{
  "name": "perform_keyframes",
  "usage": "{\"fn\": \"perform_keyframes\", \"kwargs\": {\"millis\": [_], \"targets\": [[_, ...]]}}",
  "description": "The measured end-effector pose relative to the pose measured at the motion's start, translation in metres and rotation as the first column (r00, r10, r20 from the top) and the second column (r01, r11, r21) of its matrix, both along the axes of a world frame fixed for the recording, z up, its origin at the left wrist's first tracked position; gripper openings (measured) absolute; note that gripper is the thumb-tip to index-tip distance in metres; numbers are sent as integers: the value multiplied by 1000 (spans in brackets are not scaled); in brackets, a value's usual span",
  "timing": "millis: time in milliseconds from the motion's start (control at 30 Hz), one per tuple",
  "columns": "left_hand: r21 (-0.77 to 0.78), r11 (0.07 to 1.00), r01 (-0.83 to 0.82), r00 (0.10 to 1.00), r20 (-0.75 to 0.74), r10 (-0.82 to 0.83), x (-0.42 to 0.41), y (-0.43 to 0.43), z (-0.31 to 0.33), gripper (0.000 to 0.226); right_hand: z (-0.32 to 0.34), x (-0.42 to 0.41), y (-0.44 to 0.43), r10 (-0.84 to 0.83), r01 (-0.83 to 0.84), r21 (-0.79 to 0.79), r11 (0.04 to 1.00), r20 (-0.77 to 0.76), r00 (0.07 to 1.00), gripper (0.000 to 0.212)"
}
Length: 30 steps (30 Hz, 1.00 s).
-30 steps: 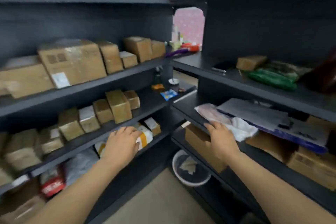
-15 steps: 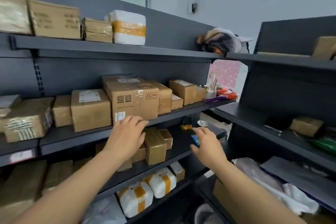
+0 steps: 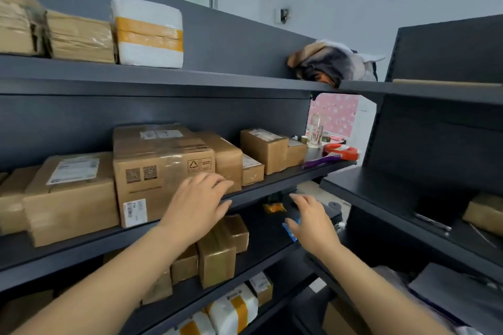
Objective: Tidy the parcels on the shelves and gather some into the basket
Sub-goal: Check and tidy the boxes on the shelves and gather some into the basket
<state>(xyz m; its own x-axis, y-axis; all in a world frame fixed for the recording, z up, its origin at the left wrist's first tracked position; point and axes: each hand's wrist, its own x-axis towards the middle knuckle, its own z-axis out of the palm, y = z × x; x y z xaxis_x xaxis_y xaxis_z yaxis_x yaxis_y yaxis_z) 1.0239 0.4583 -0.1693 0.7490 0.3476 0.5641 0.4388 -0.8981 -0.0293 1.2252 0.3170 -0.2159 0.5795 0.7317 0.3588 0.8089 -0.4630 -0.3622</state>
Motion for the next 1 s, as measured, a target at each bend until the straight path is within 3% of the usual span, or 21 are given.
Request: {"fn": "perform_keyframes", "kwargs": {"millis": [433, 767, 1000], "targets": [[-2, 996, -84, 991, -103, 83, 216, 62, 26, 52, 41, 205, 100, 34, -34, 38, 999, -9, 999, 49], [-74, 992, -101, 976, -199, 84, 311, 125, 31, 58, 37, 272, 160, -2, 7, 36, 999, -123, 992, 56], [-233, 961, -150, 960, -267, 85, 336, 161, 27, 64, 38, 298, 201, -72, 80, 31, 996, -192, 979, 67]]}}
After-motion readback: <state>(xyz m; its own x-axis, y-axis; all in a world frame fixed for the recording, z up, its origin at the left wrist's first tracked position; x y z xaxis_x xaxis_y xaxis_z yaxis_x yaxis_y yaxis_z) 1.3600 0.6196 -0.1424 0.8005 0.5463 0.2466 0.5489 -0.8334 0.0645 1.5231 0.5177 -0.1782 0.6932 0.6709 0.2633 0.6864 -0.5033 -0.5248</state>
